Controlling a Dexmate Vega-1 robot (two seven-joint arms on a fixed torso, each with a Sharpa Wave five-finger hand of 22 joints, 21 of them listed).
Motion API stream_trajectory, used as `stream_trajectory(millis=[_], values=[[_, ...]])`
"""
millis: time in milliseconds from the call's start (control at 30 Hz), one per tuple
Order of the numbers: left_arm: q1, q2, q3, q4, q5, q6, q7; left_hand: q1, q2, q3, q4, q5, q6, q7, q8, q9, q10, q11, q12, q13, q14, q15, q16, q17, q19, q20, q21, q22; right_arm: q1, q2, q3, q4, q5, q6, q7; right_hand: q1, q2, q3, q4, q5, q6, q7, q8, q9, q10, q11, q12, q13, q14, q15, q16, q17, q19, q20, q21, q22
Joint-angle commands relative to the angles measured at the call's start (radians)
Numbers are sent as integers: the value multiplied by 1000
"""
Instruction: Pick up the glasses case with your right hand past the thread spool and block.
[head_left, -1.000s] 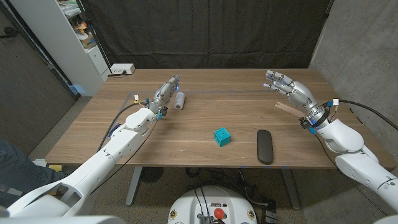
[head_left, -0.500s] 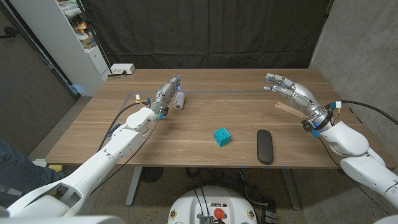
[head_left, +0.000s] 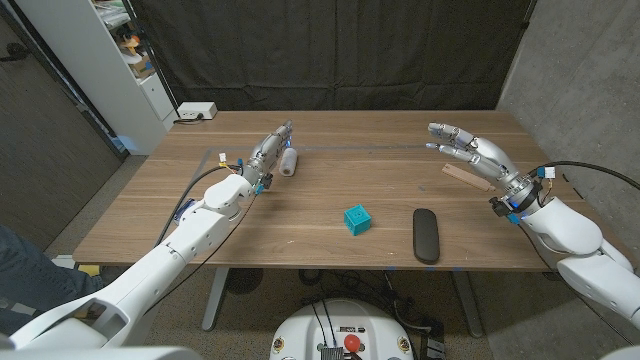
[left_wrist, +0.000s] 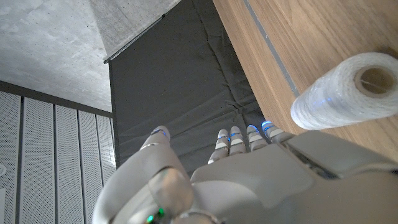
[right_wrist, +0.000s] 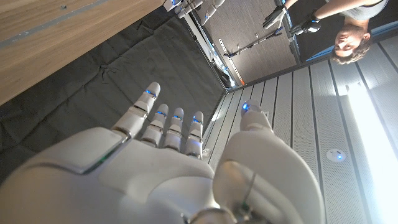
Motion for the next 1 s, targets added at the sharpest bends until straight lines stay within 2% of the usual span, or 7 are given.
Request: stream_trajectory(millis=[33,567,833,1000], values=[[2,3,6,-9,5,6,0,2,7,1,-6,0,6,5,2,4,-1,-2,1,1,-6,-2,2,2,-4,7,5,2,-23,-3,36,-8,-74,20,-28,12,-1,6,0,6,2,-5,-1,2,14,-1,5,2,12,1,9,3,10,0,7,2],[-13,-2,8,10,7,11,-3,2,8,0,-8,0,7,4,2,4,0,-4,1,1,-6,-3,2,2,-6,17,4,2,7,-7,60,7,-185,47,-46,48,11,26,-8,13,-9,-21,-8,1,42,-8,8,2,44,-17,14,2,43,-4,11,1],[-18,-9,13,18,8,13,-3,2,9,0,-9,0,8,4,2,4,0,-5,1,1,-7,-3,2,2,-6,19,4,2,23,15,92,28,-285,87,-85,48,12,28,-4,14,-22,-29,-13,2,48,-8,8,2,52,-23,15,3,52,-5,11,1],[-20,-14,15,26,7,12,-5,2,9,-1,-10,0,7,4,2,4,0,-4,1,1,-7,-4,2,2,-7,19,5,2,19,19,112,26,-305,96,-98,48,12,29,-3,15,-24,-30,-14,2,56,-8,9,2,57,-24,16,3,61,-3,12,1]])
